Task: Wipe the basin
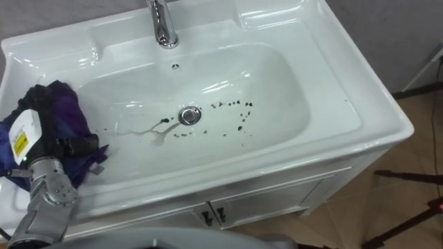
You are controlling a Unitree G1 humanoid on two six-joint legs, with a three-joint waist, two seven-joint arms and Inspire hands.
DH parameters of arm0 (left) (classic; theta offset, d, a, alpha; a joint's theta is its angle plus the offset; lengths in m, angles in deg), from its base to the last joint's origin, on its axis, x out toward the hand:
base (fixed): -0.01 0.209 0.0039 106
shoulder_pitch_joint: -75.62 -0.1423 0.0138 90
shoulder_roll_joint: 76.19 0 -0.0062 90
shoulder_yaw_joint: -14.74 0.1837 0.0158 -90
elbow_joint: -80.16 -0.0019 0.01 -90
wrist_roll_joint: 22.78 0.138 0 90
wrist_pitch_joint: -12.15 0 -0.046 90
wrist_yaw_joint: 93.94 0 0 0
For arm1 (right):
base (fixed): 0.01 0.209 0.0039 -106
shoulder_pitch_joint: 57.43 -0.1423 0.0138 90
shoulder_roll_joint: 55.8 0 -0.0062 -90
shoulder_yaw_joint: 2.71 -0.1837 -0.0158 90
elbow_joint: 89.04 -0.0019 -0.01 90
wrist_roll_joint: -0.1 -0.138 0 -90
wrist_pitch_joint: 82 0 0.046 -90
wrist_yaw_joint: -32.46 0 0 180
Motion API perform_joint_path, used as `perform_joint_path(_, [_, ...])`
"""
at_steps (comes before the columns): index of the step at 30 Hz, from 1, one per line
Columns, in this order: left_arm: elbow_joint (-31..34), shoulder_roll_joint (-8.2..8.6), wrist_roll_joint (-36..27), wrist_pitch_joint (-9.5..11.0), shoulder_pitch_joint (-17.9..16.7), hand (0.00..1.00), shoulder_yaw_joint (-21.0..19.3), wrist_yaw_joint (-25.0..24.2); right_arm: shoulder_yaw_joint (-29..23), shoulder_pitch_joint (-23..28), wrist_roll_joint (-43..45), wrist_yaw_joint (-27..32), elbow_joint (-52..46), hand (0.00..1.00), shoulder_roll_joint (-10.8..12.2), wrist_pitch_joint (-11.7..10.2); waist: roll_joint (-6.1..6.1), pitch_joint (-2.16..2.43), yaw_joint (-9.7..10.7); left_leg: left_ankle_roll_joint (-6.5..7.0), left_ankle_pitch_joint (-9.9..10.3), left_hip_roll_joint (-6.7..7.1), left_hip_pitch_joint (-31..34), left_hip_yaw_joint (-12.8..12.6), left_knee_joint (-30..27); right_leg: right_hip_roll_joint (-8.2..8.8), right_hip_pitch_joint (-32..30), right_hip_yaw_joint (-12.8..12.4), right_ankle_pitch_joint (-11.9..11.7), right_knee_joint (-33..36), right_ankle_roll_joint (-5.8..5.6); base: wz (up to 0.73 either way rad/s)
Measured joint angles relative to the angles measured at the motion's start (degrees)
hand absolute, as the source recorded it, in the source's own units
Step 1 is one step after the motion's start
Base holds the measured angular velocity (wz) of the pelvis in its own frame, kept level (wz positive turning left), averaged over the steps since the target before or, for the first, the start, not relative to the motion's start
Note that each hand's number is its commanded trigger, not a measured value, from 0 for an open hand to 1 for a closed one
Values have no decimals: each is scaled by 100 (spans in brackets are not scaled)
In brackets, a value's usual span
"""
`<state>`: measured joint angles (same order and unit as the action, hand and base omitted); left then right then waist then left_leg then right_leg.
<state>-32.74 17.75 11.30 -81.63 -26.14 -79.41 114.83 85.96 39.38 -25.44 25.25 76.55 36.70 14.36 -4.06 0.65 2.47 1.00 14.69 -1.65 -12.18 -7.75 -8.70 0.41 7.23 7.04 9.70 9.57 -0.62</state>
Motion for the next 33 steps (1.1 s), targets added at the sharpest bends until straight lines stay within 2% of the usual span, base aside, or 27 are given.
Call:
perform_joint_path(3, [-121, -56, 183, 73, 52, 100, -20, 157, -5, 2, 160, -2, 1, 0, -10, 6, -3, -1, -1, 0, 0, 0, -80, -4, 5, -2, 95, 0, 6, -37, 0, 0])
perform_joint_path(10, [-278, -102, 312, 83, 218, 100, -65, 272, -7, 4, 315, -3, 0, 0, -21, 96, -3, -1, 17, -1, 0, 2, -148, 0, 48, -11, 178, -8, 8, -81, -7, 0])
perform_joint_path(14, [-290, -223, 369, 83, 268, 100, -87, 329, -8, 3, 336, 8, -14, 0, -23, 121, -8, 1, 23, -4, -2, -1, -149, 3, 77, -22, 177, -22, 8, -84, -7, 0])
perform_joint_path(25, [-320, -206, 496, 83, 298, 100, -204, 427, -11, 8, 420, 6, -20, 0, -23, 125, -9, 9, 19, -13, -10, -1, -213, -39, 95, -35, 190, -101, 10, -88, -5, -3])
perform_joint_path(33, [-428, -195, 317, 145, 349, 100, -249, 454, -111, -1, 819, -41, -20, 0, -17, 125, 28, 31, 27, -13, -10, 1, -243, -82, 96, -30, 196, -119, 15, -71, -6, -2])
